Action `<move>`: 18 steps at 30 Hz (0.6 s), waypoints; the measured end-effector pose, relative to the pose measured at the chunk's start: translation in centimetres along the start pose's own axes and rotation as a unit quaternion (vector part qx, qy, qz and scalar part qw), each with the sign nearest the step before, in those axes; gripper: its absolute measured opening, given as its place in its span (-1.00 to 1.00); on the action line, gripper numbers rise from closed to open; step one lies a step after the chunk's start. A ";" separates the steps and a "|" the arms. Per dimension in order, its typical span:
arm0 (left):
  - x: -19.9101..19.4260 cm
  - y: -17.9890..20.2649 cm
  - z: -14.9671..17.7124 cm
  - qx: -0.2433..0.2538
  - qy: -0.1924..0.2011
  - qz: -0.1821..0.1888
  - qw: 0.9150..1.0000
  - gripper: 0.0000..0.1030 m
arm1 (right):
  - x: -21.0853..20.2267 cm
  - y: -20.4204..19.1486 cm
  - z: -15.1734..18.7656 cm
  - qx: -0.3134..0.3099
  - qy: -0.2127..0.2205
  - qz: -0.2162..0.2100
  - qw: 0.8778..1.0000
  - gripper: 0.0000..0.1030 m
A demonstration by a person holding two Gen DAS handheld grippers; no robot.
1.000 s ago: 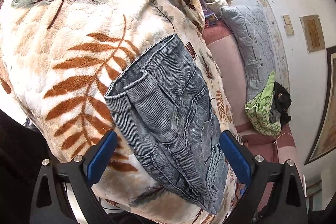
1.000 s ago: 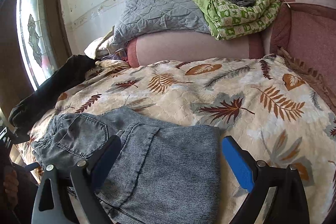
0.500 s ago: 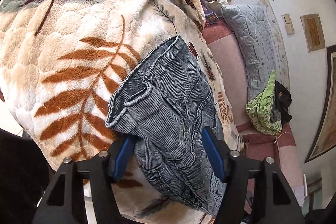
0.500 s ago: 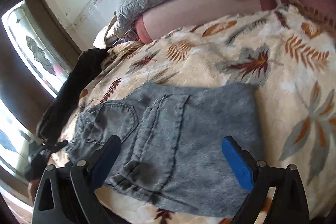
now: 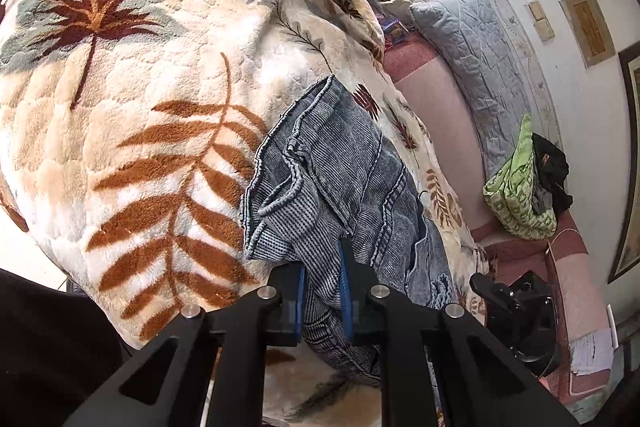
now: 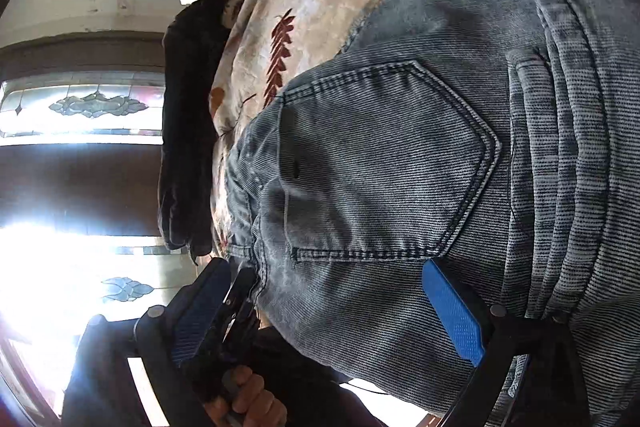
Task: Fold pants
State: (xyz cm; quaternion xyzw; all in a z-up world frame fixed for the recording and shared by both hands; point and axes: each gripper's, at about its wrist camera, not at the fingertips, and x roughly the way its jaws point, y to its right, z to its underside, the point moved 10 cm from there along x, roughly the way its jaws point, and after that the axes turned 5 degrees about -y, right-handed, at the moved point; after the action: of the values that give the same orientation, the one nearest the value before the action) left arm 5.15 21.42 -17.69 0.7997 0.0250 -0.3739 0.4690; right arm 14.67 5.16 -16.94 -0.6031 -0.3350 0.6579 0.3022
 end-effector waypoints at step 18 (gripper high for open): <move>-1.4 3.6 -0.1 0.089 0.043 -0.046 0.994 -0.75 | -0.6 1.0 -2.2 0.046 0.013 0.013 0.999 0.99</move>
State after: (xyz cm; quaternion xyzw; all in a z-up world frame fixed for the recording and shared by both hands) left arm 5.64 19.90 -14.16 0.8516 0.0484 -0.3609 0.3770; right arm 16.93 4.25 -17.55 -0.6010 -0.2923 0.6689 0.3253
